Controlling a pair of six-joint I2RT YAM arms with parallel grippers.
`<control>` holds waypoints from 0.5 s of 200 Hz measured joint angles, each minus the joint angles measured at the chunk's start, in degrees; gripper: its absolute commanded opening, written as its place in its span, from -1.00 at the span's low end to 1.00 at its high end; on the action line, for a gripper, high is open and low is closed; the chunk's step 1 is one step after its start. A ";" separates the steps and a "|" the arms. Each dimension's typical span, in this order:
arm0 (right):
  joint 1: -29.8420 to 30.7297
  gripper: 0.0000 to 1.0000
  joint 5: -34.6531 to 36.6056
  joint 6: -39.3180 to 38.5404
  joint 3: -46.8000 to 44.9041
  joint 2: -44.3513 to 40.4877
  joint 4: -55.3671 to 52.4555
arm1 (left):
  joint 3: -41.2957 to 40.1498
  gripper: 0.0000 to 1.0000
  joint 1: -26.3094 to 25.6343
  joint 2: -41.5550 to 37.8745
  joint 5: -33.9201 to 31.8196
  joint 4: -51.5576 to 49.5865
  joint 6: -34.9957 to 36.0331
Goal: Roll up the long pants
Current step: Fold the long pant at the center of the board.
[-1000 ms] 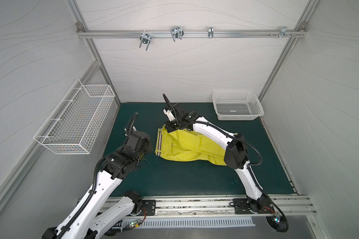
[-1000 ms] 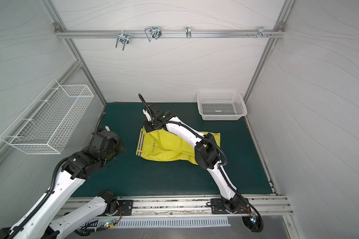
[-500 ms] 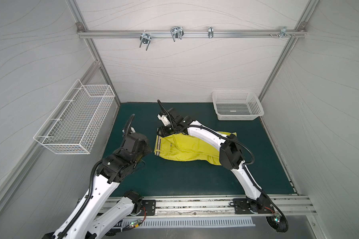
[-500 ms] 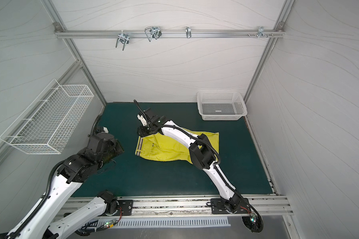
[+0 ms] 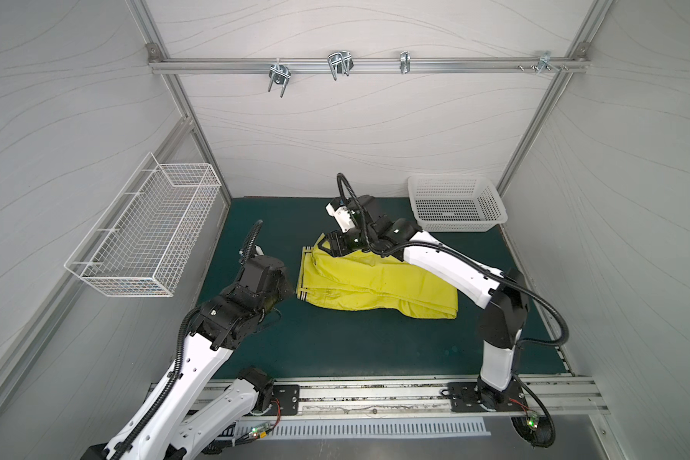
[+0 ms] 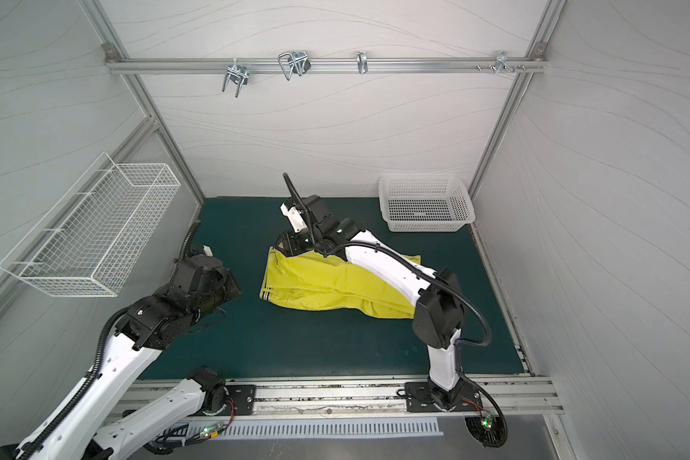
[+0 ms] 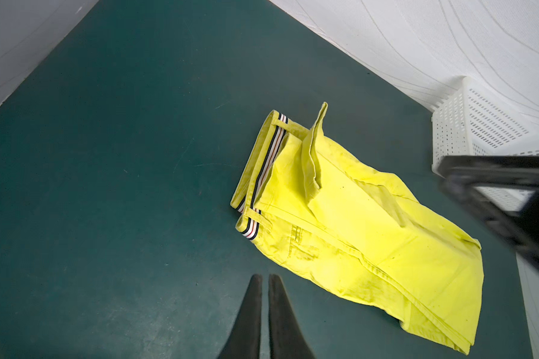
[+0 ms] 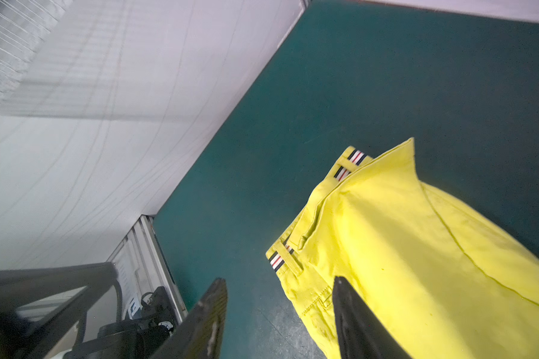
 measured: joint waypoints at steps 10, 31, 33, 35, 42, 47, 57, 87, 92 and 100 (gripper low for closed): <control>-0.83 0.14 0.46 -0.42 -1.07 -1.73 0.00 | -0.13 -0.77 0.00 0.31 0.11 0.17 0.02; -2.54 0.11 1.05 -0.87 -3.76 -3.23 -0.17 | -0.20 -0.82 0.00 2.19 0.72 1.55 0.02; -2.67 0.11 1.07 -0.87 -4.04 -3.26 -0.17 | -0.20 -0.82 0.00 2.49 0.83 1.75 0.07; -2.80 0.11 1.11 -0.96 -4.35 -3.26 -0.17 | -0.20 -0.82 0.00 2.82 0.94 1.97 0.00; -3.13 0.09 1.40 -1.20 -5.33 -3.10 -0.22 | -0.20 -0.82 0.00 3.89 1.27 2.71 0.00; -3.30 0.08 1.66 -1.44 -5.99 -2.84 -0.50 | -0.20 -0.82 0.00 4.66 1.51 3.19 0.00; -3.78 0.06 1.97 -2.08 -6.40 -1.90 -1.55 | -0.22 -0.82 0.00 6.75 2.19 4.59 0.04; -5.97 0.01 3.10 -2.47 -9.44 -1.31 -3.37 | -0.26 -0.93 0.00 13.60 4.68 10.64 0.22; -6.80 -0.04 2.97 -2.27 -11.15 -2.16 -3.10 | -0.07 -0.95 0.00 15.08 5.33 11.69 0.28; -8.46 -0.18 2.91 -1.84 -14.64 -4.09 -2.71 | 0.61 -1.00 0.00 17.66 6.27 13.14 0.37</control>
